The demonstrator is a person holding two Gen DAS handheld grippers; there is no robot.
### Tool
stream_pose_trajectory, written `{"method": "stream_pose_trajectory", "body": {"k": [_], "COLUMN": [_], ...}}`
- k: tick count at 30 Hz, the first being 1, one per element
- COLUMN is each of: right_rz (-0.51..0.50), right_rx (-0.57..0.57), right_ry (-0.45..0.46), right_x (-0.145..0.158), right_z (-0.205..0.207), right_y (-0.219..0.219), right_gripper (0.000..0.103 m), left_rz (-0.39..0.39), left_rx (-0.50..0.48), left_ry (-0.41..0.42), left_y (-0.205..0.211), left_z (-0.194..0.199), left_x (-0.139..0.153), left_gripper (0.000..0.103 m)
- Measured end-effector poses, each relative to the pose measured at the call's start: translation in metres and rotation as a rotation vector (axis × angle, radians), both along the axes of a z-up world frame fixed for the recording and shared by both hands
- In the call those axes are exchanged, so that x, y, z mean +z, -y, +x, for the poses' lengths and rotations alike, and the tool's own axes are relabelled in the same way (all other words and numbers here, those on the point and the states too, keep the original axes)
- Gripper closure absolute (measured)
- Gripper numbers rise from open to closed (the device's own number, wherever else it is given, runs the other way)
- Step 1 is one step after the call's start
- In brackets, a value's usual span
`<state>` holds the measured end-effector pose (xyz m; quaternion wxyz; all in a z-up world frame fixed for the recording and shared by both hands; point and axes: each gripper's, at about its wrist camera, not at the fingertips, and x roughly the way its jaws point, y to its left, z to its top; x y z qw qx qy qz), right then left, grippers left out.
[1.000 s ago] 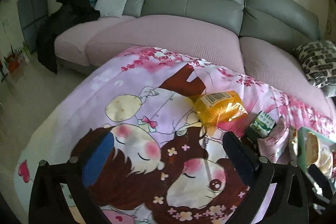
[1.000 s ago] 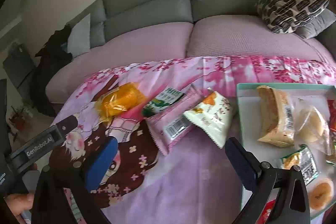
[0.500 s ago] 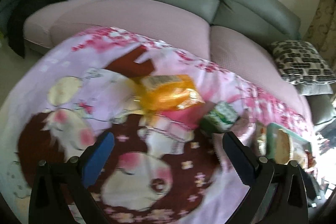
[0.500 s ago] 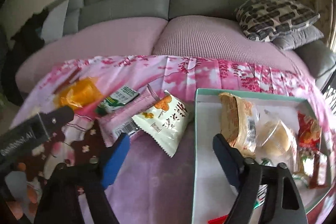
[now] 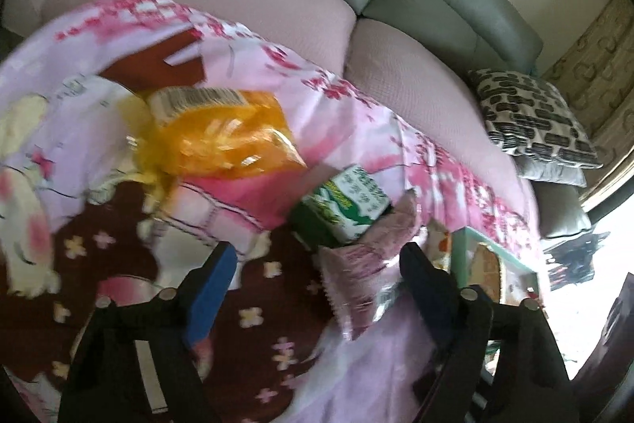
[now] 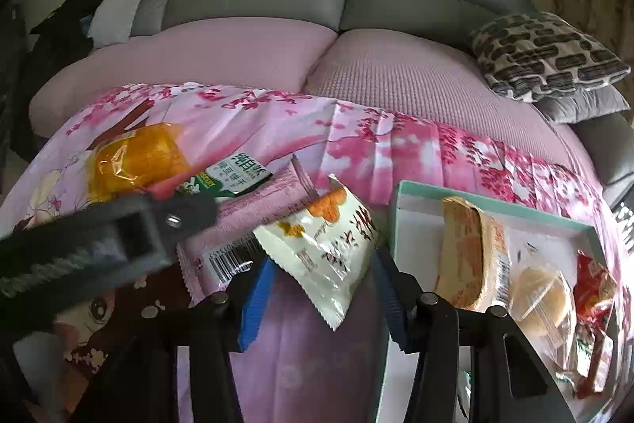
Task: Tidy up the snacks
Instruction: 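Grasp the white snack bag with right tool while left tool grasps pink wafer bag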
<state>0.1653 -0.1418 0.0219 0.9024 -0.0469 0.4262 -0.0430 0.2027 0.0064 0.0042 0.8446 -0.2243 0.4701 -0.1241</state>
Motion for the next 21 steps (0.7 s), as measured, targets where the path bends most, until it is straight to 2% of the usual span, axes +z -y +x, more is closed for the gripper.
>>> {"method": "stream_pose_trajectory", "body": {"k": [3, 7, 10, 13, 14, 16, 18, 21], "right_rz": [-0.016, -0.006, -0.008, 0.014, 0.022, 0.032, 0.036, 0.043], "right_rx": [-0.003, 0.0, -0.008, -0.02, -0.025, -0.026, -0.03, -0.034], "right_ry": [0.005, -0.009, -0.018, -0.023, -0.018, -0.008, 0.0, 0.014], "right_x": [-0.003, -0.009, -0.01, -0.012, -0.011, -0.01, -0.008, -0.004], "right_z": [0.003, 0.008, 0.009, 0.01, 0.01, 0.008, 0.007, 0.004], "right_y": [-0.001, 0.0, 0.001, 0.005, 0.007, 0.008, 0.009, 0.01], "right_gripper": [0.053, 0.057, 0.058, 0.063, 0.066, 0.069, 0.072, 0.076], "left_rz": [-0.024, -0.089, -0.104, -0.119, -0.116, -0.143, -0.17, -0.161], "left_rx": [-0.03, -0.046, -0.051, -0.059, -0.059, -0.058, -0.056, -0.048], "left_ry": [-0.019, -0.042, -0.042, -0.04, -0.037, -0.039, -0.044, -0.033], "left_y": [0.008, 0.014, 0.017, 0.021, 0.022, 0.022, 0.021, 0.021], "left_z": [0.004, 0.008, 0.01, 0.01, 0.01, 0.01, 0.01, 0.008], "left_x": [-0.006, -0.016, -0.018, -0.02, -0.02, -0.021, -0.022, -0.019], "left_gripper": [0.035, 0.036, 0.036, 0.037, 0.04, 0.051, 0.055, 0.058]}}
